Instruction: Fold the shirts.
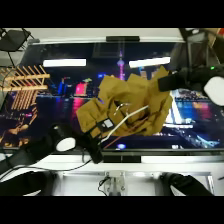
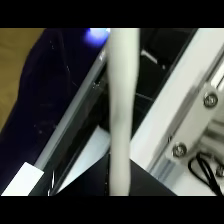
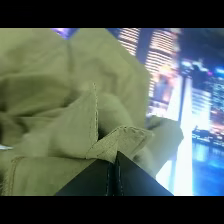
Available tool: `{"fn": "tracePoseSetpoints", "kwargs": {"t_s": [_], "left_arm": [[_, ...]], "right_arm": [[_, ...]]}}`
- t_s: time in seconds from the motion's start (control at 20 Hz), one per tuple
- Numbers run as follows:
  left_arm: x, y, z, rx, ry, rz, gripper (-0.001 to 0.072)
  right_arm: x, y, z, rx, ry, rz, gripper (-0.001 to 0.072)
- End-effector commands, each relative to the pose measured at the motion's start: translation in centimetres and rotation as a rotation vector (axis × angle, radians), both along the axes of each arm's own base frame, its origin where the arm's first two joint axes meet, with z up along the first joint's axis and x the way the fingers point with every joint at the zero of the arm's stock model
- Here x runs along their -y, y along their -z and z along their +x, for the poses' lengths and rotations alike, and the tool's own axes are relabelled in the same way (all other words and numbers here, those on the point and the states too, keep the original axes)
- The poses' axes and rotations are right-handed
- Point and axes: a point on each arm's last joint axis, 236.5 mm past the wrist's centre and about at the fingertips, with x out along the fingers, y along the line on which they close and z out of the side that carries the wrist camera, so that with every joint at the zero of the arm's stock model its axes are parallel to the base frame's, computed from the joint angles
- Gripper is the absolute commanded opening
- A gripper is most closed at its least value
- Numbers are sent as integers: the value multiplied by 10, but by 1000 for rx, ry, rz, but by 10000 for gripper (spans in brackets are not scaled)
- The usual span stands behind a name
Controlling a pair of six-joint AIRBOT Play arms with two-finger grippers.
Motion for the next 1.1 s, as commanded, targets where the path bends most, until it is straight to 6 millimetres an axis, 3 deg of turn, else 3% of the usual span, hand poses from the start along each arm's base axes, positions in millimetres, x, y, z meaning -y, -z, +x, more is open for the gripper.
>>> {"fn": "tracePoseSetpoints", "kwargs": {"t_s": [0.0, 0.15, 0.4, 0.5, 0.6, 0.75, 1.05], "left_arm": [[26, 5, 24, -27, -149, -75, 49], [19, -12, 32, -29, -189, -84, 49], [-41, -34, 5, -29, -128, 63, 49], [-57, -48, -10, -38, -115, 77, 49], [-65, -61, -8, -13, -164, 60, 49], [-52, -64, 8, 24, -219, 3, 49], [-23, -29, 32, -12, -284, 6, 49]], "right_arm": [[-40, -11, -26, -72, -123, 145, 57], [-22, -5, -37, -122, -82, 84, 57], [8, -19, -26, -36, -8, -6, 57], [5, -25, -20, -2, -11, 10, 57], [-2, -27, -19, 8, -28, 35, 57], [-23, -28, -23, -4, -91, 103, 57], [-47, -32, -28, -5, -170, 174, 57]]}}
